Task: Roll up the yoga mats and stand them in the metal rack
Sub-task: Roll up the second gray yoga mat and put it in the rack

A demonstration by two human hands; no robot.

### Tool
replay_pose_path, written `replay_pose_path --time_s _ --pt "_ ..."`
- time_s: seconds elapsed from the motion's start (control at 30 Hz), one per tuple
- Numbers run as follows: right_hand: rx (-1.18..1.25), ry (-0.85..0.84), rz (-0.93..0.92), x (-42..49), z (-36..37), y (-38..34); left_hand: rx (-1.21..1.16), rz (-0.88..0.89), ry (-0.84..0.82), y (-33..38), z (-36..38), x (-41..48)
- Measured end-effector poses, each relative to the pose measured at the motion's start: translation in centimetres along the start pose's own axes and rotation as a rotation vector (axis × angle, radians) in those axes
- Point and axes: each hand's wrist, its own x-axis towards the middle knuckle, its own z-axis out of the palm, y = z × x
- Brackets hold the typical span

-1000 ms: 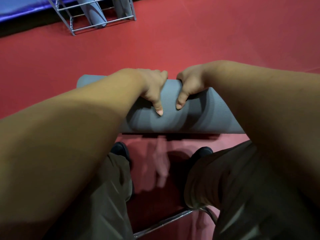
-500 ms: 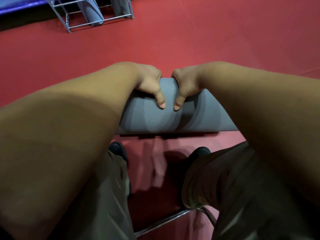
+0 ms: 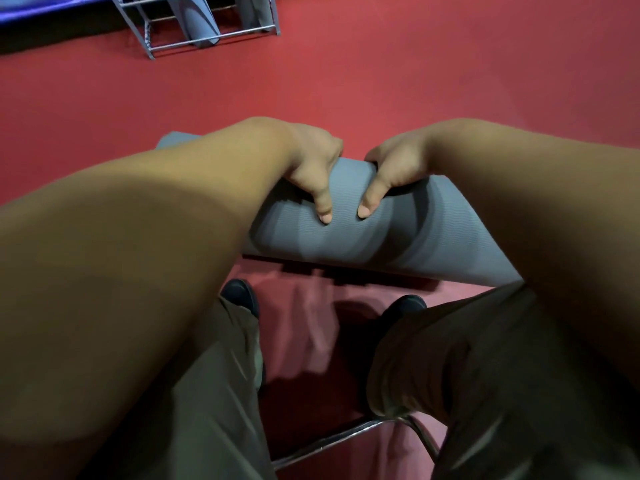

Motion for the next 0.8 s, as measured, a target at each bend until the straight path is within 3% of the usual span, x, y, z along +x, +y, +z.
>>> replay_pose_path --time_s 0.2,0.5,0.8 --pt "-0.025 0.021 -0.052 -0.2 0.1 -0.8 -0.072 -0.077 -0.094 -0.9 -0.1 0.2" --pt "-0.291 0.14 -0.046 0.2 0.0 -2.5 -0.226 -0.107 -0.144 -2.3 -0.5 -0.5" --pt "-0.199 0.118 -0.02 0.3 0.5 -1.6 -0.059 -0.089 -0.141 -0.5 0.1 0.1"
